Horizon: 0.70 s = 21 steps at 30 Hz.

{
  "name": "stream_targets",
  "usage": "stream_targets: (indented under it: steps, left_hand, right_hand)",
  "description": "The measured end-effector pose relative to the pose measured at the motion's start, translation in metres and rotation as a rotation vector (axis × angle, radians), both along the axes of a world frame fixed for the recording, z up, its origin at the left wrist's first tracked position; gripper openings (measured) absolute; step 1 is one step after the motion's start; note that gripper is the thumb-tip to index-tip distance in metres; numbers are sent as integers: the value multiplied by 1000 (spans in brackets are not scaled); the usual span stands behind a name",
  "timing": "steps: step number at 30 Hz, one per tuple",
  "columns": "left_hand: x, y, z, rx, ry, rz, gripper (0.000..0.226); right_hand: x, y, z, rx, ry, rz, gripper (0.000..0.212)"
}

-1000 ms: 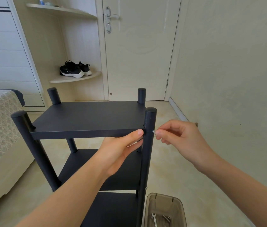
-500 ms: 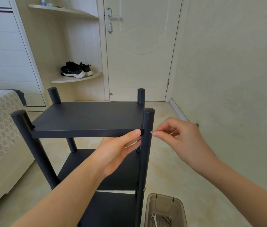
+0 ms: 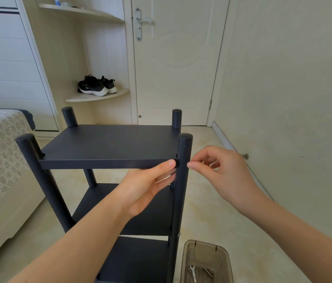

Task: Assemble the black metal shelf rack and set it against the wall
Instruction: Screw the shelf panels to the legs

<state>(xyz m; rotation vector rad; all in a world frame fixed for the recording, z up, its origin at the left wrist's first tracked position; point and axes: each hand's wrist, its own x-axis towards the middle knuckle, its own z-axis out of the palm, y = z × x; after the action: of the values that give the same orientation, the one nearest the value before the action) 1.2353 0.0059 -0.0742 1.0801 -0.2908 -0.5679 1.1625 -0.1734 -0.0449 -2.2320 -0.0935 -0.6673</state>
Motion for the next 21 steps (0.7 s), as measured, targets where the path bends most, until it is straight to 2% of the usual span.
stream_targets:
  steps: [4,9,15,21]
  left_hand:
    - [0,2,0,0,-4,-5,25]
    - [1,3,-1,-17,-2,6,29]
    - [3,6,-2,-13,-13,5,28]
    - [4,10,-3,-13,-34,-12,43]
  right_hand:
    - [5,-1,-3,140,51,22,5]
    - [9,-2,-8,363,139,44,11]
    - [10,4,-9,314,208,171,25]
    - [15,5,-8,439,333,365,33]
